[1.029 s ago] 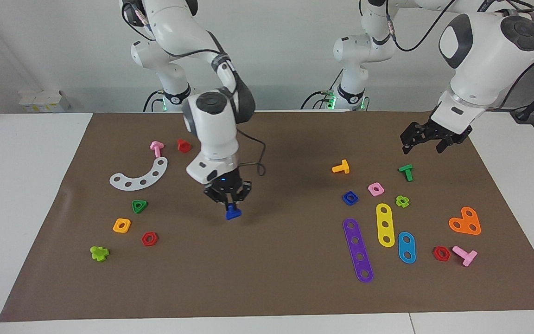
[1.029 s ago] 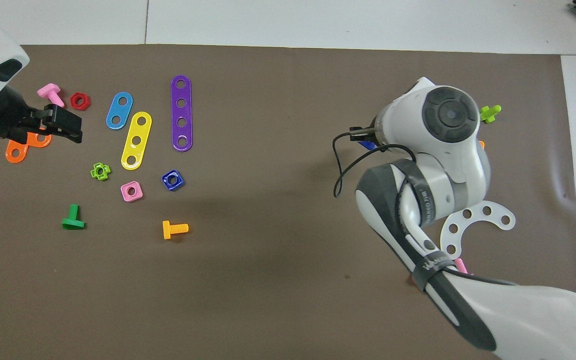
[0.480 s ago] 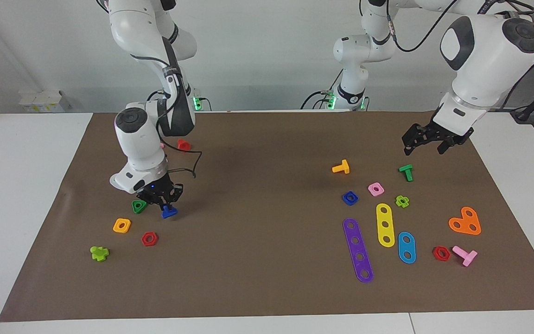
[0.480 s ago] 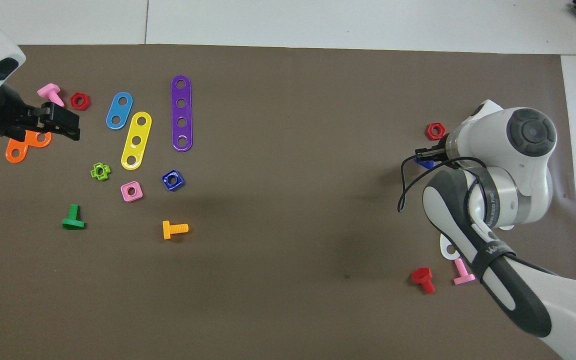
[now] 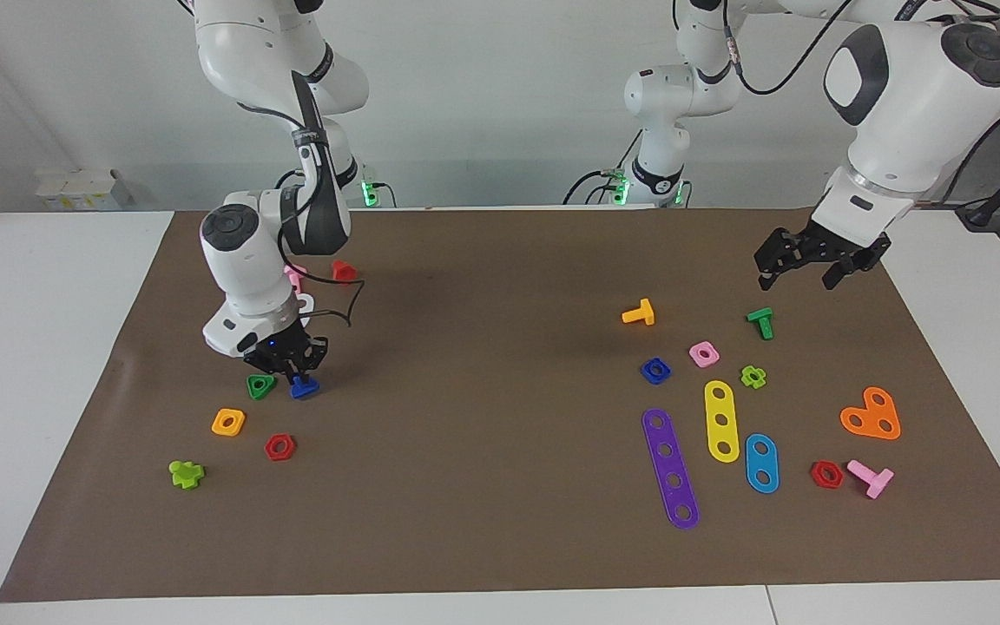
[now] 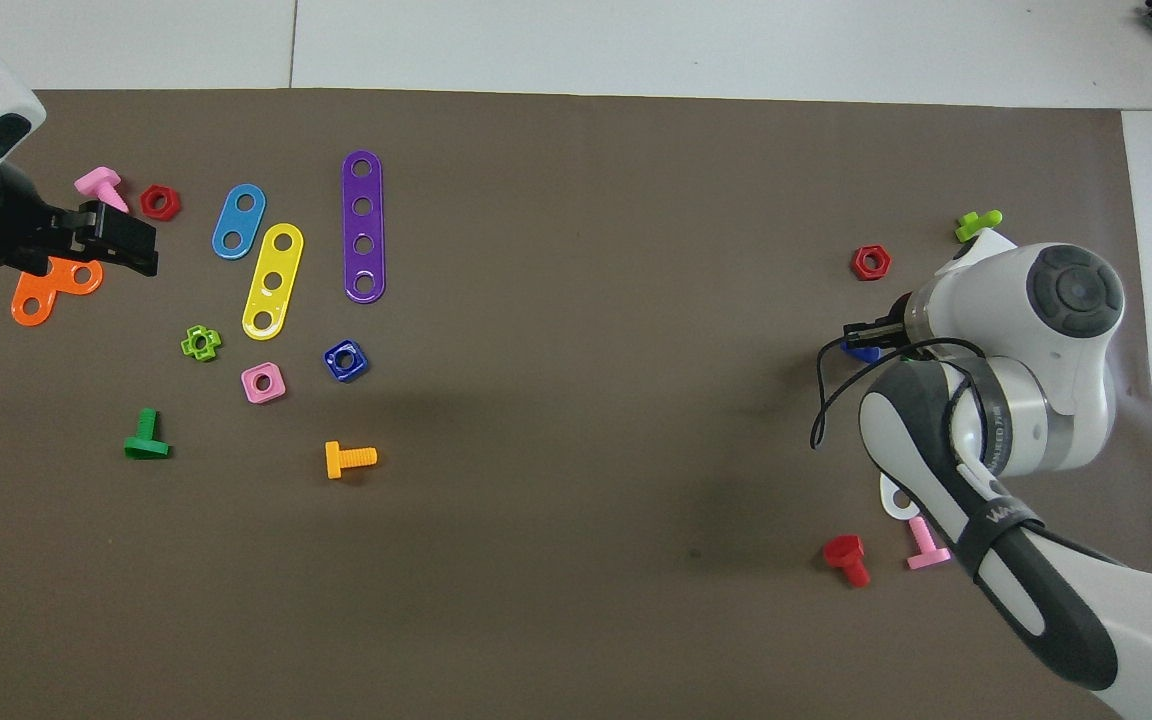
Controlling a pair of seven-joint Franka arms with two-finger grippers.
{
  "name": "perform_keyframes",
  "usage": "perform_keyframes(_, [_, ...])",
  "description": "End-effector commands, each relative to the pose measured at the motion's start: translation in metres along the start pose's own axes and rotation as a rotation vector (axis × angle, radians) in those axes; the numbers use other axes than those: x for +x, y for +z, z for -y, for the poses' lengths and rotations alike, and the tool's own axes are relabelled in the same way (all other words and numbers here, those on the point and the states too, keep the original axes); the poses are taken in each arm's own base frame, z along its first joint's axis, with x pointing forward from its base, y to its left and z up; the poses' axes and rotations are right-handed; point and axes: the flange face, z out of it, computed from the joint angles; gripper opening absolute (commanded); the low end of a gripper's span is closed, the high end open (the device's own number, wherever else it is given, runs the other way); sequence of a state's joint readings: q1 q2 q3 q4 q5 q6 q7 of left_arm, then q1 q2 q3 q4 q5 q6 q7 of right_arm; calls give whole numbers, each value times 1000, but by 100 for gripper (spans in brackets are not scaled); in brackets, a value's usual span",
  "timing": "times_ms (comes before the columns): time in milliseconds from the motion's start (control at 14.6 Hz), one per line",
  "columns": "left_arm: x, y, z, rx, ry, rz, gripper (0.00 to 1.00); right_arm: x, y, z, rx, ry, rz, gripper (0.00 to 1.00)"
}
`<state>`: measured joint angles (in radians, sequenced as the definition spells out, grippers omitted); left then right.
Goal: Unscrew and place screws in storage area
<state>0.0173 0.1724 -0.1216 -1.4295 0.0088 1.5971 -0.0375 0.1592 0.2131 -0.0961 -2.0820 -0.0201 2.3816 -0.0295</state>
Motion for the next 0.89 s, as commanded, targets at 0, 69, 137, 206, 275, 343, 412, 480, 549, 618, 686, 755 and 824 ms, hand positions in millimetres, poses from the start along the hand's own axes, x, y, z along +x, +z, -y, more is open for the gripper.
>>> perform_keyframes(0, [-8, -2, 3, 2, 6, -17, 100, -10, -4, -3, 15, -5, -21, 99])
perform_keyframes(69, [-8, -3, 5, 2, 5, -18, 100, -9, -5, -2, 15, -7, -24, 100])
perform_keyframes(137, [-9, -4, 7, 3, 0, -20, 100, -6, -7, -2, 15, -5, -30, 100])
perform_keyframes(206, [-9, -4, 8, 3, -3, -20, 100, -3, -10, -1, 14, -5, -35, 100])
perform_keyframes(275, [-8, -4, 8, 3, -6, -26, 100, 2, -16, -2, 14, -4, -45, 100])
perform_keyframes(343, [-8, -6, 9, 3, -8, -32, 100, 7, -26, 0, 14, -3, -58, 100])
perform_keyframes(412, [-8, -6, 10, 3, -8, -32, 100, 11, -37, 1, 15, 21, -68, 100])
perform_keyframes(480, [-10, -7, 10, 4, -8, -29, 100, 16, -53, 1, 17, 60, -79, 100])
perform_keyframes(549, [-11, -8, 9, 4, -12, -32, 100, 19, -67, 0, 19, 100, -72, 100])
perform_keyframes(618, [-11, -7, 7, 4, -9, -32, 100, 19, -83, -1, 21, 133, -64, 100])
perform_keyframes(686, [-11, -8, 6, 4, -6, -34, 100, 17, -100, -3, 24, 167, -61, 100])
perform_keyframes(755, [-11, -8, 4, 4, -4, -34, 100, 12, -119, -8, 26, 188, -60, 100])
perform_keyframes(824, [-12, -8, 3, 5, -4, -28, 100, 4, -137, -15, 29, 202, -48, 100])
